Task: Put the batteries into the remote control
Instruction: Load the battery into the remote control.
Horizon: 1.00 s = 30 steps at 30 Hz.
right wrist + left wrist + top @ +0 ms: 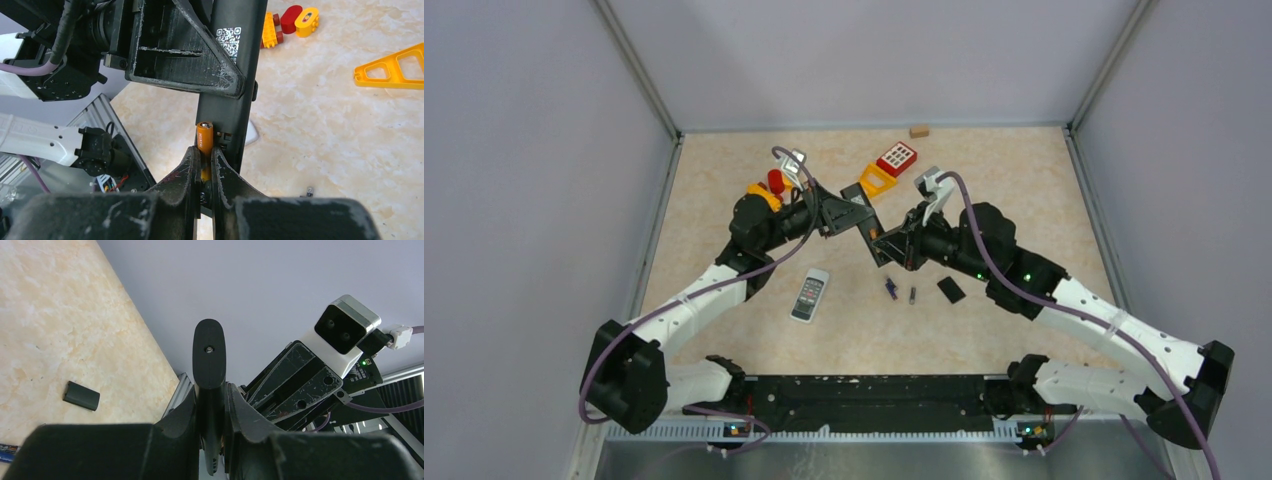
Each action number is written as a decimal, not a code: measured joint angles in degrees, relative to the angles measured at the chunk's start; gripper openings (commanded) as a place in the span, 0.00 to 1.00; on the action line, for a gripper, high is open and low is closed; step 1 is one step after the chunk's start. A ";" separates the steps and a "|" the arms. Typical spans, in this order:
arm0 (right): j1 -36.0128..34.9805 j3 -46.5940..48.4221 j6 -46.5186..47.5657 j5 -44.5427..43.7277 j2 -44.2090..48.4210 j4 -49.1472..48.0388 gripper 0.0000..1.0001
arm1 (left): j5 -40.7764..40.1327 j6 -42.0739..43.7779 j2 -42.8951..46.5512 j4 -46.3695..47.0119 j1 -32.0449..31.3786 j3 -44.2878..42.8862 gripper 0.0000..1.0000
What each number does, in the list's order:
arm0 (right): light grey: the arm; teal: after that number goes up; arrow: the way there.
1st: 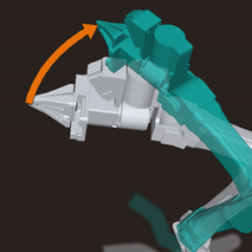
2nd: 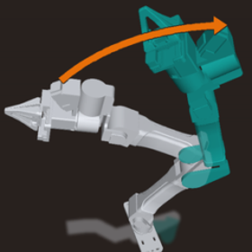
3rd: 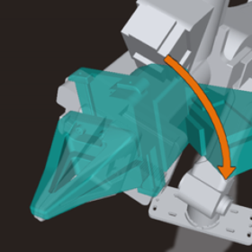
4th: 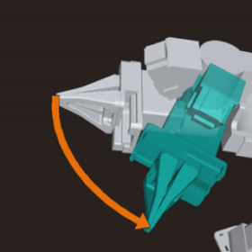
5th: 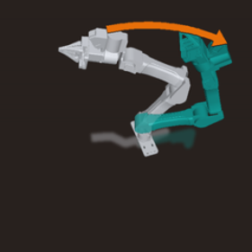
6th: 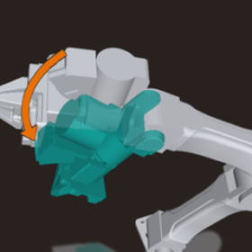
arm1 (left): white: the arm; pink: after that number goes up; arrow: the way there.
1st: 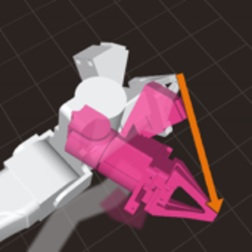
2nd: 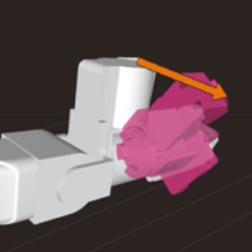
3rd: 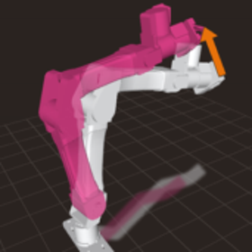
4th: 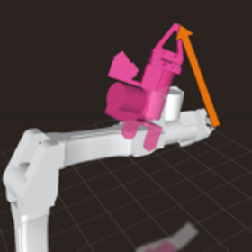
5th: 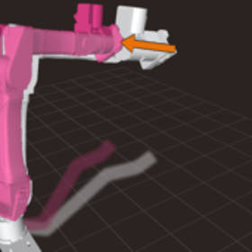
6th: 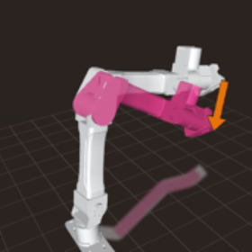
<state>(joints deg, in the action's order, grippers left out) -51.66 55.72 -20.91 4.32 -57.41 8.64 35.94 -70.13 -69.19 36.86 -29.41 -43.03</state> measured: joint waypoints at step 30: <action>-0.35 0.63 2.29 2.03 0.02 2.54 0.28 | 0.57 1.03 0.00 -0.98 0.07 -0.07 0.00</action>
<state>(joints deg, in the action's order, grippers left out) -52.01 56.36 -18.61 6.35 -57.39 11.18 36.51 -69.10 -69.19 35.88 -29.34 -43.09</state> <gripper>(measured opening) 0.269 0.200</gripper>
